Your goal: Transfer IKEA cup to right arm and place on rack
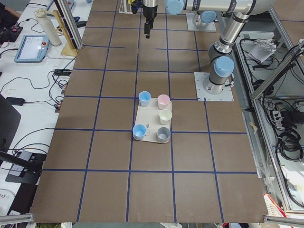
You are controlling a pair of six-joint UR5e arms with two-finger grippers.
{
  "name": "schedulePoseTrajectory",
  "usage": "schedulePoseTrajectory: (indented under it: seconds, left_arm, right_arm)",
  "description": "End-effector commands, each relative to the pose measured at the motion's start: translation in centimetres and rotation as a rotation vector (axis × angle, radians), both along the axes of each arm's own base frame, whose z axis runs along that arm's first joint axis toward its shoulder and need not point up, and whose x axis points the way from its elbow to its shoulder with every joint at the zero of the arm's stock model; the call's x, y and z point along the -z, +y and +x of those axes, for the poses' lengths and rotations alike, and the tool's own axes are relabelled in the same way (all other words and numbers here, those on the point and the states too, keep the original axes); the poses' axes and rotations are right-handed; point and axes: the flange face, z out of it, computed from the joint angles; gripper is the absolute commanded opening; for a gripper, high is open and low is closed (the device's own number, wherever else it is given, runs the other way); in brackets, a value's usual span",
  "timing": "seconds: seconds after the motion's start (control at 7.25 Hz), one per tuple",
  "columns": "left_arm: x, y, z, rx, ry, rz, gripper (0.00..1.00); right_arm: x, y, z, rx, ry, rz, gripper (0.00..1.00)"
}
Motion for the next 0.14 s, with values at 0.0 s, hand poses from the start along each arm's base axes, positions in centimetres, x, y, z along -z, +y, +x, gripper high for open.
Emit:
schedulePoseTrajectory:
  seconds: [0.0]
  left_arm:
    - [-0.74,-0.96,0.11,-0.004,0.003,-0.001,1.00]
  right_arm:
    - [0.10,-0.12,-0.02,-0.004,0.000,0.000,1.00]
